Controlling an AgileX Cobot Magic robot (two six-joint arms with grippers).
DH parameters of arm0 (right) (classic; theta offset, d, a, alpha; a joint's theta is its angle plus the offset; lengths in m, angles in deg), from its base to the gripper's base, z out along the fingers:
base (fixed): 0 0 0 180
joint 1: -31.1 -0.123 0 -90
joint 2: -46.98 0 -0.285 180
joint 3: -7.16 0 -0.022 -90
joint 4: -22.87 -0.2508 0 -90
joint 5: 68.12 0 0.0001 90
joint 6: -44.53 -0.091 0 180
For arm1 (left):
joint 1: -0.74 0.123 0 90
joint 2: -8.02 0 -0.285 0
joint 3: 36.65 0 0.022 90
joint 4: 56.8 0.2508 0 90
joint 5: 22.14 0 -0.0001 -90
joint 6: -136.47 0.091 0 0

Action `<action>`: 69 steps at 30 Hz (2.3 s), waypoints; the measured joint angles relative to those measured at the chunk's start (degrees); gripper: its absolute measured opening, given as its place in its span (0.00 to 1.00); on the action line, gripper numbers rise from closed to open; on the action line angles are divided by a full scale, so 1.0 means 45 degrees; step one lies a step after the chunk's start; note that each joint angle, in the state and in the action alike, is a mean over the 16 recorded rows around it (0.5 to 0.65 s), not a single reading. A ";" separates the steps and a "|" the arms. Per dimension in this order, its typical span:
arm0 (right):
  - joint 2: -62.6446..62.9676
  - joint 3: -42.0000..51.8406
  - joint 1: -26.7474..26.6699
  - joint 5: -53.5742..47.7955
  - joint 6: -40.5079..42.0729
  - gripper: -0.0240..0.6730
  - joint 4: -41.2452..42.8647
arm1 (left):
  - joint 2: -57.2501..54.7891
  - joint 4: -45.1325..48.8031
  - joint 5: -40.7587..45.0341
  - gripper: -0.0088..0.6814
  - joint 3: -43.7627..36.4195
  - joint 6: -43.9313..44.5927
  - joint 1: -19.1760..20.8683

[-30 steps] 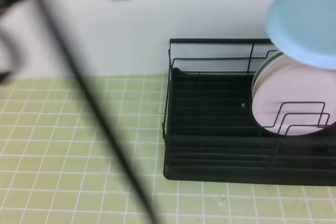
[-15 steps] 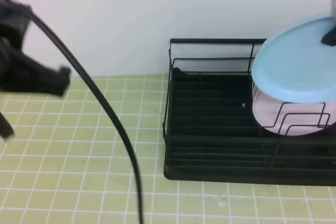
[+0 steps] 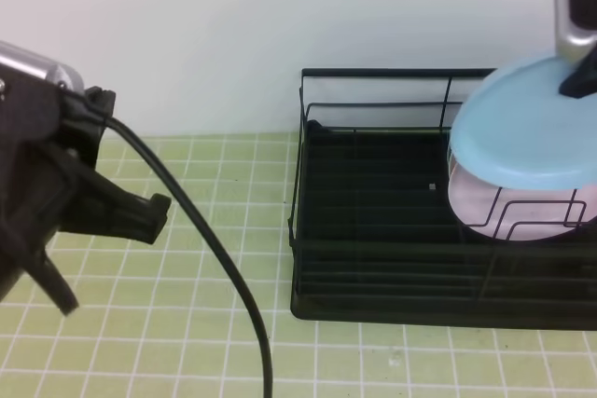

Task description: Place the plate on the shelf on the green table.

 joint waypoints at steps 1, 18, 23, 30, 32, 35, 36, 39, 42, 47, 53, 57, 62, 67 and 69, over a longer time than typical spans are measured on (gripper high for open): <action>-0.0068 0.0002 0.0000 0.0028 -0.0002 0.21 0.0047 | 0.0000 0.0027 0.0028 0.01 -0.0024 0.0005 0.0000; -0.0998 0.0003 0.0000 0.0131 -0.0755 0.26 0.0057 | 0.0000 0.0243 0.0085 0.01 -0.0073 0.0664 0.0000; -0.1142 0.0003 0.0000 0.0090 -0.1347 0.31 0.0188 | 0.0000 0.0216 0.0090 0.01 -0.0073 0.0853 0.0000; -0.1204 0.0007 0.0000 -0.0026 -0.2733 0.39 0.0669 | 0.0007 0.0559 0.0090 0.01 -0.0073 0.0995 0.0000; -0.1113 0.0009 0.0000 -0.0023 -0.3161 0.40 0.0877 | 0.0040 0.0745 0.0090 0.01 -0.0073 0.0962 0.0000; -0.0846 0.0013 0.0000 0.0014 -0.3769 0.39 0.1165 | 0.0177 0.1018 0.0090 0.01 -0.0073 0.0806 0.0000; -0.0721 0.0014 0.0000 0.0042 -0.3978 0.39 0.1259 | 0.0250 0.1091 0.0090 0.01 -0.0073 0.0728 0.0000; -0.0254 0.0018 0.0000 0.0197 -0.4572 0.36 0.1464 | 0.0573 0.1180 0.0094 0.01 -0.0075 0.0443 0.0000; 0.0359 0.0021 0.0000 0.0432 -0.5119 0.31 0.1529 | 0.1077 0.1064 0.0291 0.01 -0.0124 0.0217 0.0000; 0.1807 0.0022 0.0000 0.1094 -0.6190 0.20 0.1305 | 0.2369 0.0623 0.1379 0.01 -0.0471 0.0130 0.0000; 0.3922 0.0099 0.0000 0.2084 -0.7700 0.09 0.0829 | 0.4266 0.0050 0.3403 0.01 -0.1298 0.0464 0.0000; 0.5588 0.0475 0.0000 0.2721 -0.8780 0.06 0.0715 | 0.5404 -0.0106 0.4700 0.01 -0.1997 0.0722 0.0000; 0.7820 0.1829 0.0000 0.3594 -0.9925 0.05 0.0681 | 0.6328 -0.0174 0.5508 0.01 -0.2743 0.0817 0.0000; 1.0148 0.4459 0.0000 0.4825 -1.0924 0.05 0.0543 | 0.6717 -0.0176 0.5583 0.01 -0.3246 0.0826 0.0000; 1.1088 0.5799 0.0000 0.5396 -1.1254 0.05 0.0452 | 0.6761 -0.0176 0.5549 0.01 -0.3375 0.0826 0.0000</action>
